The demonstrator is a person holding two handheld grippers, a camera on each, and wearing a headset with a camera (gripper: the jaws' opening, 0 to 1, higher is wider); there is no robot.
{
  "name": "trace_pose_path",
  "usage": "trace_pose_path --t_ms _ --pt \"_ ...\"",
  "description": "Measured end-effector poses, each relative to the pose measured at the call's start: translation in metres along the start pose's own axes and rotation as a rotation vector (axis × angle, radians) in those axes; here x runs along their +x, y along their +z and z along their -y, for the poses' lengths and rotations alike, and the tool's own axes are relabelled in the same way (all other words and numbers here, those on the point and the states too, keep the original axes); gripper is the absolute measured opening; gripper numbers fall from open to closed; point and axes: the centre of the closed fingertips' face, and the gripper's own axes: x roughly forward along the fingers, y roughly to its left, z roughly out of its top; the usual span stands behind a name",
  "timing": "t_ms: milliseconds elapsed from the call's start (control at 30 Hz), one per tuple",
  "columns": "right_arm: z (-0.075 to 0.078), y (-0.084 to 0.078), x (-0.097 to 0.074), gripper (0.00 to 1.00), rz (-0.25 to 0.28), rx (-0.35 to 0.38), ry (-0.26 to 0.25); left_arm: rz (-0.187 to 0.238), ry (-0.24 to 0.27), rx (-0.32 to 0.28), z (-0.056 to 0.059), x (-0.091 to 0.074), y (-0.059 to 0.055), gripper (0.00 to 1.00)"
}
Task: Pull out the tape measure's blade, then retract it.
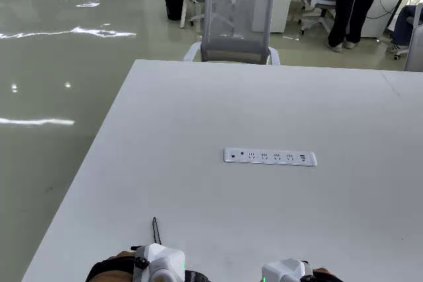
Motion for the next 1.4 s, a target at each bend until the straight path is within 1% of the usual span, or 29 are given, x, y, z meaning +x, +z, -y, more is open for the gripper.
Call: trace_pose_path --t_ms 500,833,1400 --pt "0.000 -0.006 -0.002 0.12 -0.004 0.002 0.003 -0.002 0.000 0.001 0.000 0.001 -0.001 0.29" --pt "0.001 -0.015 -0.005 0.12 -0.016 0.006 0.000 0.000 0.000 -0.002 0.000 0.001 0.000 0.29" --pt "0.002 -0.019 -0.010 0.12 -0.023 0.009 -0.004 0.004 0.003 -0.004 0.000 0.000 0.000 0.29"
